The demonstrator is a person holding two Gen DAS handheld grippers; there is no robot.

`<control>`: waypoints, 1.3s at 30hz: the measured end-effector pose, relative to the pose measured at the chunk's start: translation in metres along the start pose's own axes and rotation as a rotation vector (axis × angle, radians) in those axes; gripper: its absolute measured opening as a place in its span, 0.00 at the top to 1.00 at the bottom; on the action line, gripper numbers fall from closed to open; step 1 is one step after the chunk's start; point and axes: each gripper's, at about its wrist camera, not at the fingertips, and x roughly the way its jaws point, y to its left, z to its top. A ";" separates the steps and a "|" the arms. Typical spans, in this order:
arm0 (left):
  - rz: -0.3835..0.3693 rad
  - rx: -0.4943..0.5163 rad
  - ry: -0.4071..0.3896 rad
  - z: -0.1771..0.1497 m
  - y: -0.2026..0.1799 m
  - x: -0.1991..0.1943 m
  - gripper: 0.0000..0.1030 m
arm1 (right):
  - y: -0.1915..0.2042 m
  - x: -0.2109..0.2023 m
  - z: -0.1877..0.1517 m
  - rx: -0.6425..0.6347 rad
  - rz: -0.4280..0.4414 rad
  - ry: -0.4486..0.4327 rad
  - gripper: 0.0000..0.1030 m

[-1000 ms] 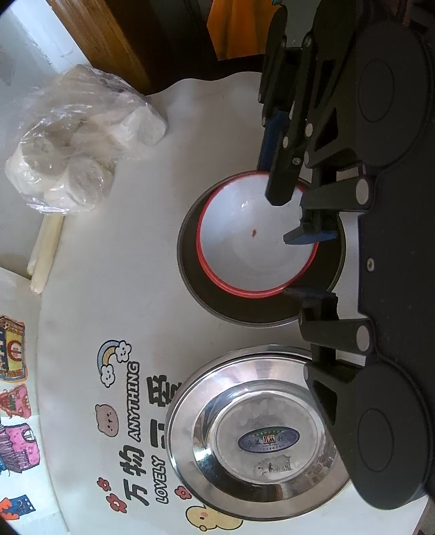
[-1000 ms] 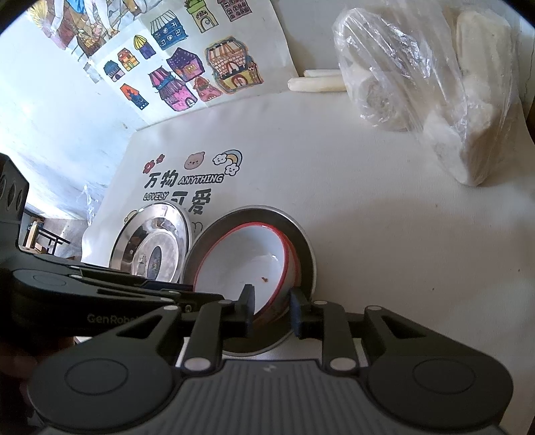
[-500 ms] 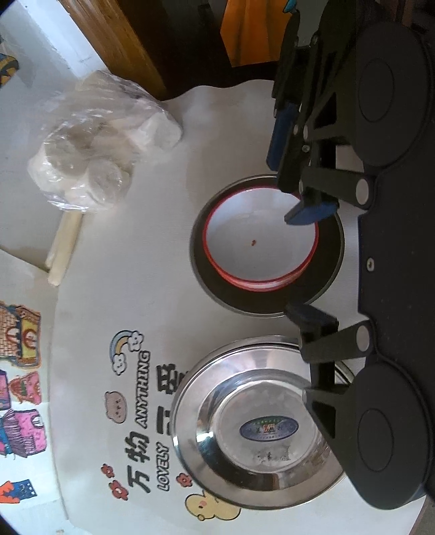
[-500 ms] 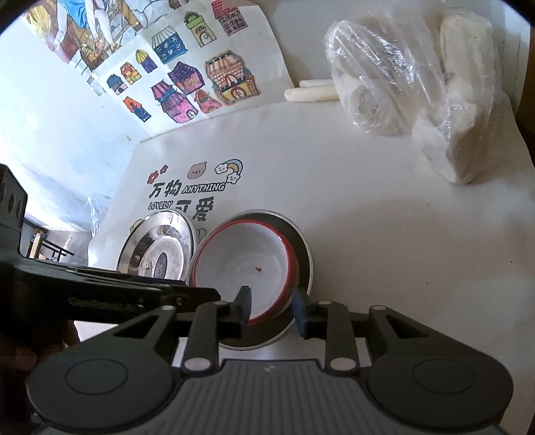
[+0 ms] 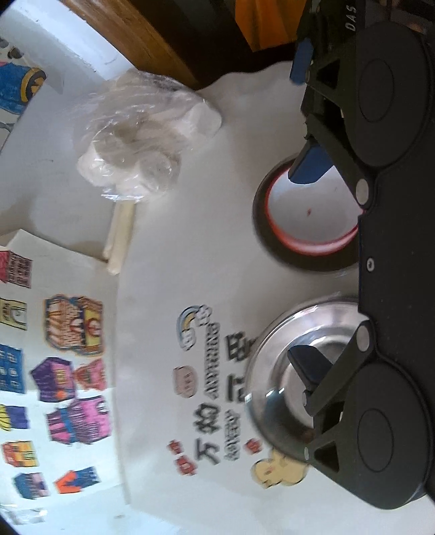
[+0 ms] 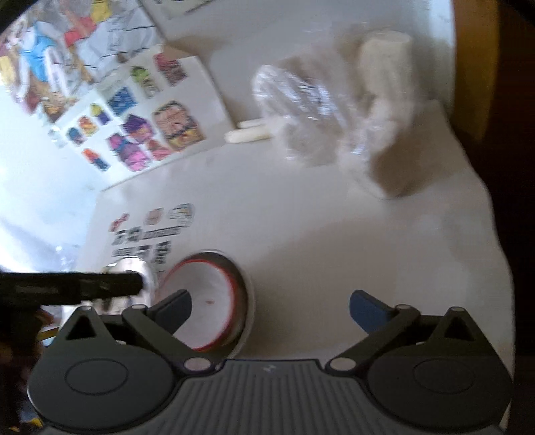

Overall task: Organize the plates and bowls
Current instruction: 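Move both tools to the rim of the steel bowl holding the white bowls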

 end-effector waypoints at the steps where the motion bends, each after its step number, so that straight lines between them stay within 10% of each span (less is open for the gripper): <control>1: 0.010 0.016 -0.005 0.001 0.001 0.000 0.01 | -0.002 0.000 -0.001 0.009 -0.008 -0.002 0.00; 39: 0.060 0.520 0.071 0.033 0.004 0.043 0.01 | 0.006 0.013 -0.024 0.097 -0.122 0.093 0.00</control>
